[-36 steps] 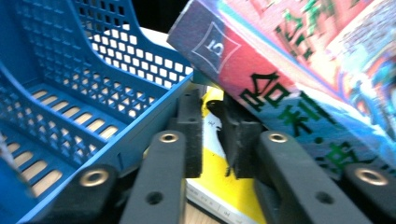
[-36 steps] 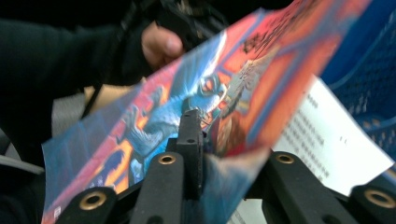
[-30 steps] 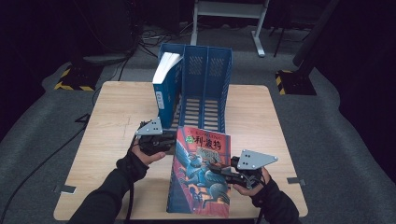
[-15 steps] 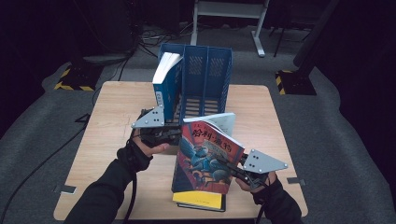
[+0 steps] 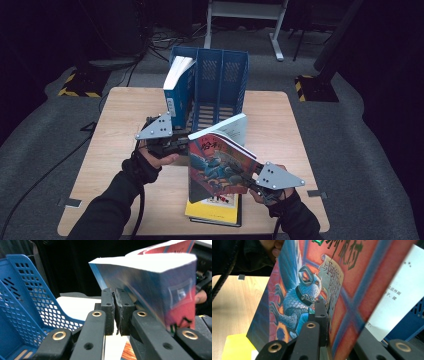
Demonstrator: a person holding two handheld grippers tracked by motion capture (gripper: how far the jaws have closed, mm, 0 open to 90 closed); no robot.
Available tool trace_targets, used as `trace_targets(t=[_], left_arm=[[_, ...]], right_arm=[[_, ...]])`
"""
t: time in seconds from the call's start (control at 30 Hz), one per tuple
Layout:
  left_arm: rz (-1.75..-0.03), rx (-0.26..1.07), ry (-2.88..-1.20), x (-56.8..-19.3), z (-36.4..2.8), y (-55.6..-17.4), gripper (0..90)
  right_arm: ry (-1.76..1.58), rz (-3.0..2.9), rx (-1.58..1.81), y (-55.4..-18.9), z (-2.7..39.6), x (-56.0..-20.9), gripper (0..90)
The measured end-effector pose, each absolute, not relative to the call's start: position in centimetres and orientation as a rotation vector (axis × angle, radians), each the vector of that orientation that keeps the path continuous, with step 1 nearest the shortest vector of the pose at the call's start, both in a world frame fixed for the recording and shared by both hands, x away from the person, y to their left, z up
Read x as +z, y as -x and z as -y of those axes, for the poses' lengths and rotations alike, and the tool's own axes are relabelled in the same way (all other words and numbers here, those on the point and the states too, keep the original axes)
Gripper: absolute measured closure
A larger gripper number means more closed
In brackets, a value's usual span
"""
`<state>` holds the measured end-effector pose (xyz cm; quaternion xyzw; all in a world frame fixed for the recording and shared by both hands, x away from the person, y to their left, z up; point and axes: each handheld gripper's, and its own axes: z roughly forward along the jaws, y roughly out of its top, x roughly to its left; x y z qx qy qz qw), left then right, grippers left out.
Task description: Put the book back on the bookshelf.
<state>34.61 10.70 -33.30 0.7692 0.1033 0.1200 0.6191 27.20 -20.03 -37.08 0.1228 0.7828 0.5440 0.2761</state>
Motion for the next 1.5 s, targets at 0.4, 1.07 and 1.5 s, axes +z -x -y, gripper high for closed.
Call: trace_targets(t=[0.4,1.07,1.5], left_arm=[[-0.278,0.287,-1.757,-34.1,-11.6,-32.2,67.3],[-0.41,0.393,-1.831,-36.5,-13.3,-28.4,32.8],[-0.43,0.326,-1.882,-38.6,-14.1,-27.3,30.8]], right_arm=[[-0.268,-2.11,1.517,-25.7,20.9,-37.1,85.8],[-0.215,-2.131,1.531,-24.1,21.8,-37.3,86.2],[-0.224,-2.126,1.539,-24.0,21.8,-37.4,86.0]])
